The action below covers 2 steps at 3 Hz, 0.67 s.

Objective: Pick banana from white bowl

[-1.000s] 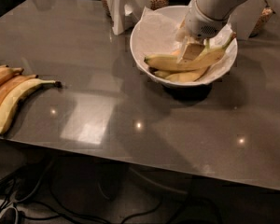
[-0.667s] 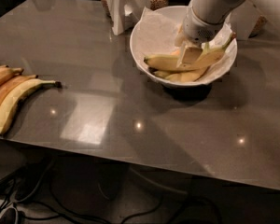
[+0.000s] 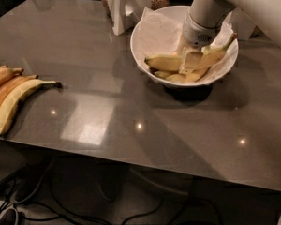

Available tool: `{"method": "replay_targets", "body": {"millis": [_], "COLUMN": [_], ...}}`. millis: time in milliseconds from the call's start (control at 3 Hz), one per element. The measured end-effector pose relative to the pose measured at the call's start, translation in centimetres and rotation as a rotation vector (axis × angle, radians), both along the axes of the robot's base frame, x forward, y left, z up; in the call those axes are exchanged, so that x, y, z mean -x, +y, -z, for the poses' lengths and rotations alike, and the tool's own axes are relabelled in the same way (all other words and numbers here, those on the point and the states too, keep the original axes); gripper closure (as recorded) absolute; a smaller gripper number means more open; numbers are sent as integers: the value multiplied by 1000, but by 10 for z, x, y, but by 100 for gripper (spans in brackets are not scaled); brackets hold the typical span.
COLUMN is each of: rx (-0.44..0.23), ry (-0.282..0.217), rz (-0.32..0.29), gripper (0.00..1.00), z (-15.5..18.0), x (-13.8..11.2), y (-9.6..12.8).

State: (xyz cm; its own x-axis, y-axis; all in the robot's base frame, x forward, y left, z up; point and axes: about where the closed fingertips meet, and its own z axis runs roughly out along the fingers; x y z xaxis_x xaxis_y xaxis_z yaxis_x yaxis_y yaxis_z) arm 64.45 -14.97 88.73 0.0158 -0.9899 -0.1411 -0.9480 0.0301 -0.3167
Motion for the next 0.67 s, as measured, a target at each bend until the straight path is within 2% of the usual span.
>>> {"method": "replay_targets", "body": {"millis": [667], "rx": [16], "ry": [4], "rz": [9], "gripper": [99], "z": [-8], "x": [10], "y": [-9]}}
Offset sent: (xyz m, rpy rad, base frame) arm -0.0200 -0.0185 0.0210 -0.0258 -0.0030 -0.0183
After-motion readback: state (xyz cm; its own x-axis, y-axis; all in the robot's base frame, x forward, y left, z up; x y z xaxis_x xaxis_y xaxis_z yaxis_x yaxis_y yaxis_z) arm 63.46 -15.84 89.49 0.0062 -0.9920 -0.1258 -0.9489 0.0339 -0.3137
